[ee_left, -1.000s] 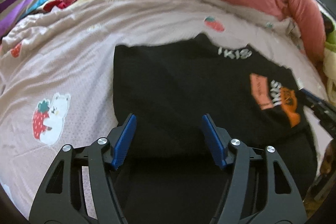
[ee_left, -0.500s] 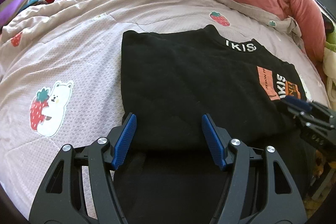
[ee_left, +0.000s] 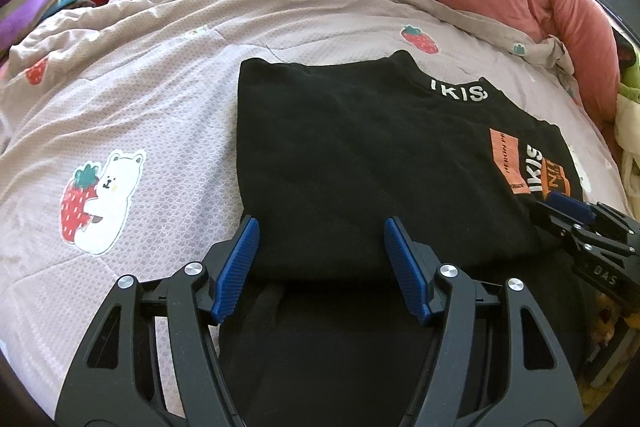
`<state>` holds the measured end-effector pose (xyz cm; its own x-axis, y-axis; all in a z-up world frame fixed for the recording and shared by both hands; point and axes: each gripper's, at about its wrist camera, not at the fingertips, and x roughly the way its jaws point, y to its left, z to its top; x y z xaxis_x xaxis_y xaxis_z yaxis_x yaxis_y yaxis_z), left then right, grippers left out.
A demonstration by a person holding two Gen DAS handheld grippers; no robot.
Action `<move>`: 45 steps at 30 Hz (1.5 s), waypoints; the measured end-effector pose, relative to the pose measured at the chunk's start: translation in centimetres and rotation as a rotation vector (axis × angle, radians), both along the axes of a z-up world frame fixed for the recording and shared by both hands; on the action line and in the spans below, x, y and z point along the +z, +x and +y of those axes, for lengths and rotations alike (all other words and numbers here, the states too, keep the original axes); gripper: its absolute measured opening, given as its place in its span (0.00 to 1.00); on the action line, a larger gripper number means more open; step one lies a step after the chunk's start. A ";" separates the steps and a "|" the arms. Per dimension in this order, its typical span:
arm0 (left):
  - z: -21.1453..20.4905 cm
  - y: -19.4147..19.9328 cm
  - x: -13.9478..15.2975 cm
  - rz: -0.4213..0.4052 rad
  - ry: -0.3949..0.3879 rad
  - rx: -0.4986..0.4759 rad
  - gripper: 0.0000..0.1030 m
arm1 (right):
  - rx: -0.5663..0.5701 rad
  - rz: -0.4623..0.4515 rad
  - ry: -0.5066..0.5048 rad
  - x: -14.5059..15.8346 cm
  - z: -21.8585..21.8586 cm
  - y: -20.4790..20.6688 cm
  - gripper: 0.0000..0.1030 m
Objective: Fold small clothes
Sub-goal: 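Lower the orange cuffs onto the shirt body and open the right tool, then move both open tools to the hem edge of the black sweatshirt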
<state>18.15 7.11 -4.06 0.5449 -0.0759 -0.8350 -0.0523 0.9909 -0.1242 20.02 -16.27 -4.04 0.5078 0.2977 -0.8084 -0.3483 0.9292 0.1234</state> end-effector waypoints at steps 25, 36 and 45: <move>-1.3 -2.2 2.9 -0.057 0.035 0.007 0.64 | -0.051 -0.045 0.087 3.2 -2.3 -2.7 0.83; -1.9 -4.0 4.8 -0.106 0.058 0.027 0.82 | -0.064 -0.086 0.114 5.0 -3.5 -4.1 0.84; -2.4 -5.8 6.0 -0.137 0.079 0.039 0.91 | -0.062 -0.107 0.128 5.8 -4.2 -5.6 0.91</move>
<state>12.34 4.74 1.90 0.6552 0.0103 -0.7554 -0.0784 0.9954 -0.0545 14.45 -20.50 1.81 0.6097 0.3597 -0.7063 -0.3079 0.9286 0.2071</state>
